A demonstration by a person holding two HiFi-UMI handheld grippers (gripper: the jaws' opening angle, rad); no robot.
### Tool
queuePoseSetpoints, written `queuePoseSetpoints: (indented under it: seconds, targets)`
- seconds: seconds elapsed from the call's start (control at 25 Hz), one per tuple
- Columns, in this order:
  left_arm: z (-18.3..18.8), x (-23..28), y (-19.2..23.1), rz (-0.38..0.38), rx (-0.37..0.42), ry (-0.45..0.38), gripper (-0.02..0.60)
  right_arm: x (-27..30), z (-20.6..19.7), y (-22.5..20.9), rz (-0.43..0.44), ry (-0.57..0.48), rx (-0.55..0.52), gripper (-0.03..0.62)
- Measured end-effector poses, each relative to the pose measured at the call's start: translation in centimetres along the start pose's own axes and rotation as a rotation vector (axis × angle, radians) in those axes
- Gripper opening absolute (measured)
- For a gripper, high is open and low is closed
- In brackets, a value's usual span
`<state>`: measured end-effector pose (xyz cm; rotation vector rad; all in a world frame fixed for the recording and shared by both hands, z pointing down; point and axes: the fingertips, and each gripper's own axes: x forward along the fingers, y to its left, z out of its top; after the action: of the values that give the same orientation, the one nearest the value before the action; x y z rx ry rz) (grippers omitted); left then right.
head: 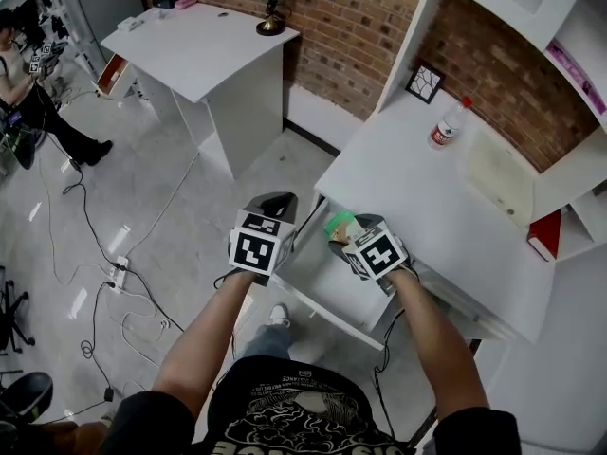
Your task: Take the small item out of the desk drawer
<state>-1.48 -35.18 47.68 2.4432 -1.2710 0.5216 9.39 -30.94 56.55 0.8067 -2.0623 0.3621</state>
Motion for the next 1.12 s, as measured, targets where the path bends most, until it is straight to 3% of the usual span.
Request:
queuePoseSetpoints:
  seconds: [0.56, 1.12]
  targets:
    - [8.1, 2.3, -2.9, -0.079, 0.097, -0.071, 0.003, -11.5, 7.8, -7.9, -0.228, -0.336, 0.223, 0.347]
    - [12.7, 3.9, -4.0, -0.14, 0.161, -0.116, 0.002, -19.5, 8.4, -13.5, -0.486, -0.543, 0.418, 0.347]
